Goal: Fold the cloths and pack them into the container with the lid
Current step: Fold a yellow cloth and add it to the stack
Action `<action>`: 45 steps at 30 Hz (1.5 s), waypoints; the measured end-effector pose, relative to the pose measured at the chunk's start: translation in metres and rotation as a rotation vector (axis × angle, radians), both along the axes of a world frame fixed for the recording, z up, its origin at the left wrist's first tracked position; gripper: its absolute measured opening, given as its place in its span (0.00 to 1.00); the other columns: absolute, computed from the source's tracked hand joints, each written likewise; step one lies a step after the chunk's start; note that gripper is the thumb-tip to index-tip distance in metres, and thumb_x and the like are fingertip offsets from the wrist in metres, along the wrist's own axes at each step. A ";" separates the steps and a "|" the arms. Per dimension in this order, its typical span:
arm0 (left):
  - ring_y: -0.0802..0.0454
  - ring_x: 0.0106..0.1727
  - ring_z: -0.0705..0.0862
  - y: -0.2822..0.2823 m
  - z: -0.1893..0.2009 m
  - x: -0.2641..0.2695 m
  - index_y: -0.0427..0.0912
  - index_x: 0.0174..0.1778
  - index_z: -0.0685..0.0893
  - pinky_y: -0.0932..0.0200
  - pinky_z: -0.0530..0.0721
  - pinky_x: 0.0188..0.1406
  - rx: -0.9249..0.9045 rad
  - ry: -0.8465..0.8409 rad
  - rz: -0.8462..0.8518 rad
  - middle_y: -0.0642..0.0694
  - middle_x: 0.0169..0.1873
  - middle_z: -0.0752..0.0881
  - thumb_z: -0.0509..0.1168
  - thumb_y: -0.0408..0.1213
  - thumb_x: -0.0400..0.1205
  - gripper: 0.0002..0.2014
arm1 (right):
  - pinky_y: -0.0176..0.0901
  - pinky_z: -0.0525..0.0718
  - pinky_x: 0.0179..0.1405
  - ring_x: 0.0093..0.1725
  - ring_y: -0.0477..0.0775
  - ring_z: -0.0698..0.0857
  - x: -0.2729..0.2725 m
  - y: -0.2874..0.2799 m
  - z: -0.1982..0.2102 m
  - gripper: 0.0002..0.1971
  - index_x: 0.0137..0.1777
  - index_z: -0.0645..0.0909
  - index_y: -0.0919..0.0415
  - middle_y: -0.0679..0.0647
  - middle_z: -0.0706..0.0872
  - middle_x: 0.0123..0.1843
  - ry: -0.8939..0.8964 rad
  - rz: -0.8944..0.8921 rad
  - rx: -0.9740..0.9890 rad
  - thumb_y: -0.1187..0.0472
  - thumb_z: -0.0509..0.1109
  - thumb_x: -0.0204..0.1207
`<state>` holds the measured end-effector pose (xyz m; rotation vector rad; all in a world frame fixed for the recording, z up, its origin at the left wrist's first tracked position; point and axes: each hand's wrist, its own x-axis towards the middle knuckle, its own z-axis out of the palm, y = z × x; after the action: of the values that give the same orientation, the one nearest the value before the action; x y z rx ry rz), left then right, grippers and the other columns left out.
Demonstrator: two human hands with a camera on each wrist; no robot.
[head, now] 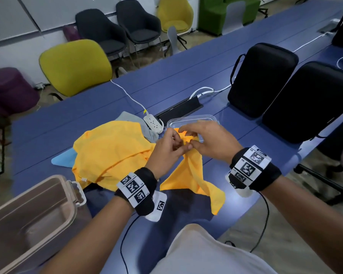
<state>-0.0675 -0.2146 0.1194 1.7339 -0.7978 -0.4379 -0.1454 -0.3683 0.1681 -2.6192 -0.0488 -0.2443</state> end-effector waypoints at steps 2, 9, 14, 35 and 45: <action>0.52 0.32 0.74 0.001 -0.001 -0.004 0.43 0.39 0.66 0.49 0.77 0.35 -0.054 -0.027 0.045 0.40 0.31 0.77 0.74 0.36 0.77 0.19 | 0.50 0.83 0.49 0.47 0.46 0.80 -0.001 -0.002 0.012 0.20 0.62 0.83 0.49 0.48 0.85 0.47 -0.038 -0.014 -0.026 0.66 0.71 0.71; 0.62 0.46 0.80 0.001 -0.029 -0.019 0.45 0.50 0.82 0.68 0.77 0.48 -0.005 -0.298 0.153 0.59 0.43 0.84 0.74 0.47 0.77 0.13 | 0.53 0.85 0.49 0.46 0.48 0.85 -0.004 -0.016 0.050 0.11 0.51 0.84 0.52 0.45 0.87 0.46 -0.171 0.024 0.055 0.65 0.73 0.70; 0.50 0.50 0.82 0.008 -0.073 -0.016 0.45 0.53 0.85 0.53 0.80 0.50 0.203 -0.319 0.137 0.50 0.47 0.87 0.61 0.59 0.76 0.22 | 0.46 0.85 0.54 0.51 0.48 0.85 -0.008 -0.031 0.066 0.10 0.53 0.84 0.55 0.50 0.87 0.50 -0.284 -0.046 0.125 0.68 0.73 0.75; 0.39 0.41 0.89 0.003 -0.145 -0.060 0.44 0.56 0.73 0.43 0.87 0.46 0.426 0.268 -0.174 0.32 0.43 0.89 0.61 0.27 0.82 0.11 | 0.32 0.79 0.53 0.53 0.47 0.85 -0.050 -0.066 0.075 0.07 0.48 0.86 0.63 0.56 0.86 0.49 -0.255 -0.032 0.149 0.74 0.73 0.74; 0.46 0.62 0.73 0.016 -0.166 -0.047 0.52 0.33 0.82 0.51 0.74 0.55 0.457 -0.183 0.116 0.47 0.64 0.73 0.80 0.44 0.69 0.11 | 0.50 0.85 0.53 0.52 0.57 0.86 -0.061 -0.058 0.072 0.07 0.48 0.85 0.63 0.61 0.85 0.49 -0.244 0.019 0.226 0.73 0.74 0.73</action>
<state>-0.1140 -0.1990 -0.0465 2.2592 -0.7596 -0.4083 -0.2062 -0.4264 0.2400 -2.3517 -0.1219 -0.5305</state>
